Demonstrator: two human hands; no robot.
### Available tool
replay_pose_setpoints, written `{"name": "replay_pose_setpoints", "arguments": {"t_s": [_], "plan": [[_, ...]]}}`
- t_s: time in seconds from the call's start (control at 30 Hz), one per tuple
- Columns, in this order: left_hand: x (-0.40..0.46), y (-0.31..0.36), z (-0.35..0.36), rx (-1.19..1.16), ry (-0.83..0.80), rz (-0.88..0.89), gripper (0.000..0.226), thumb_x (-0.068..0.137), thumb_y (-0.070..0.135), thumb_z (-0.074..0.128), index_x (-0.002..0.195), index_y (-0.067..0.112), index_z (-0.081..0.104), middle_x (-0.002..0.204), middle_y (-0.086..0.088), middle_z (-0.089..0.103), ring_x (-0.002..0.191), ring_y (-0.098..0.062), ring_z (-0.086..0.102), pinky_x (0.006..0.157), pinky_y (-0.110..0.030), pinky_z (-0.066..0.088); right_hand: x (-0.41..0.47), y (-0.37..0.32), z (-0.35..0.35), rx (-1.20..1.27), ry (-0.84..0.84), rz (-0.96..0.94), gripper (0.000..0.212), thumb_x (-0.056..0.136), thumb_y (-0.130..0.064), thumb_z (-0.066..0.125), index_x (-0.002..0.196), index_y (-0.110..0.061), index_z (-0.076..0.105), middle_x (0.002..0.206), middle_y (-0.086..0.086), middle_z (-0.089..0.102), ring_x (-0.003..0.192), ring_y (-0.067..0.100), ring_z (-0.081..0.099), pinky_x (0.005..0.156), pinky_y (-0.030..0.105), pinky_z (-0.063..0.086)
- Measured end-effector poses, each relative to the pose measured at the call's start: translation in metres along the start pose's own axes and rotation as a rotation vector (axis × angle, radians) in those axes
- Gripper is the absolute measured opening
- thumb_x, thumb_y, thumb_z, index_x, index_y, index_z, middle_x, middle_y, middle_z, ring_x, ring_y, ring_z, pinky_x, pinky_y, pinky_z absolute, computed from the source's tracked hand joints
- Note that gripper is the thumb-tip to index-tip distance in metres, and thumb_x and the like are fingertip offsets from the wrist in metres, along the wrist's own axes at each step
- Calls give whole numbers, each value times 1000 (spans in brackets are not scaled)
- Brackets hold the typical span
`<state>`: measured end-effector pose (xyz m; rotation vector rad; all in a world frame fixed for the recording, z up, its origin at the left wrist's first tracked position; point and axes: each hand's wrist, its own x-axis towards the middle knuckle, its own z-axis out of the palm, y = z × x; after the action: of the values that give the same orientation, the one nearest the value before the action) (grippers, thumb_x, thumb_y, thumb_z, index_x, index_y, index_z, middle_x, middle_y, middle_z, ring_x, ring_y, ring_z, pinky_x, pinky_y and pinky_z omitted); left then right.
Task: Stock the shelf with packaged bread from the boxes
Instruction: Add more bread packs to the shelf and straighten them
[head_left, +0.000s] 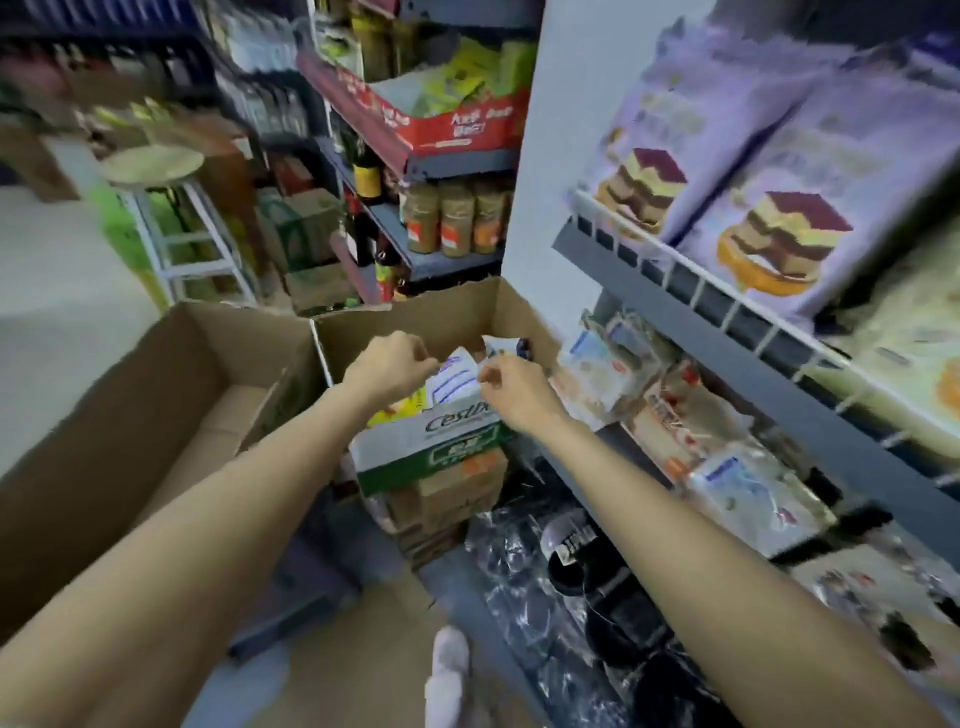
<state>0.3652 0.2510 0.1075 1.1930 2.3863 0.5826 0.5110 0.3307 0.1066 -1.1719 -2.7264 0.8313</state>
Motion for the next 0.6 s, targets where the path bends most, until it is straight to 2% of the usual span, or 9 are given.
{"name": "replay_pose_setpoints", "arguments": {"t_s": [0.1,0.27,0.37,0.43,0.5,0.57,0.6], "plan": [[82,-40,10,43,-58,-97,27,90,26,53,103,8,68,106,-16,69,101,-34,63,88,-37,52,90,11,28,-61,-114,55,29,93,-11,48,119,-5,60,121,13,61,111,31,56,84,36,46],[189,-98,48,132,-227,-184,32,89,25,53,111,3,63,117,-19,63,109,-35,59,87,-35,48,202,38,77,-106,-316,190,46,94,-19,50,134,1,42,125,24,55,110,34,56,88,38,46],[240,-122,77,181,-349,-140,39,90,23,55,125,7,55,127,-16,58,117,-33,54,93,-35,45,252,63,106,-77,-422,360,66,92,-28,53,148,-12,21,150,21,24,130,38,37,96,39,41],[272,-142,95,179,-360,-93,41,90,20,53,130,13,54,132,-15,55,122,-31,51,100,-36,43,278,84,123,-98,-443,446,76,91,-33,53,151,-13,10,155,20,11,138,39,24,105,42,35],[298,-161,114,138,-323,-74,38,92,19,51,129,16,56,133,-13,55,122,-29,51,102,-35,42,302,105,139,-128,-452,489,80,88,-38,54,150,-9,13,154,22,16,138,39,25,107,40,30],[316,-171,133,124,-359,-59,41,94,16,48,134,17,52,137,-12,51,125,-29,50,104,-35,41,319,117,152,-123,-430,510,79,79,-45,55,143,-7,28,151,23,22,136,39,27,106,41,30],[321,-172,142,122,-406,-45,44,95,16,47,138,18,47,141,-12,48,128,-30,47,106,-35,39,324,120,156,-147,-400,511,71,80,-43,56,138,-7,34,149,23,24,135,37,26,105,39,29]]}}
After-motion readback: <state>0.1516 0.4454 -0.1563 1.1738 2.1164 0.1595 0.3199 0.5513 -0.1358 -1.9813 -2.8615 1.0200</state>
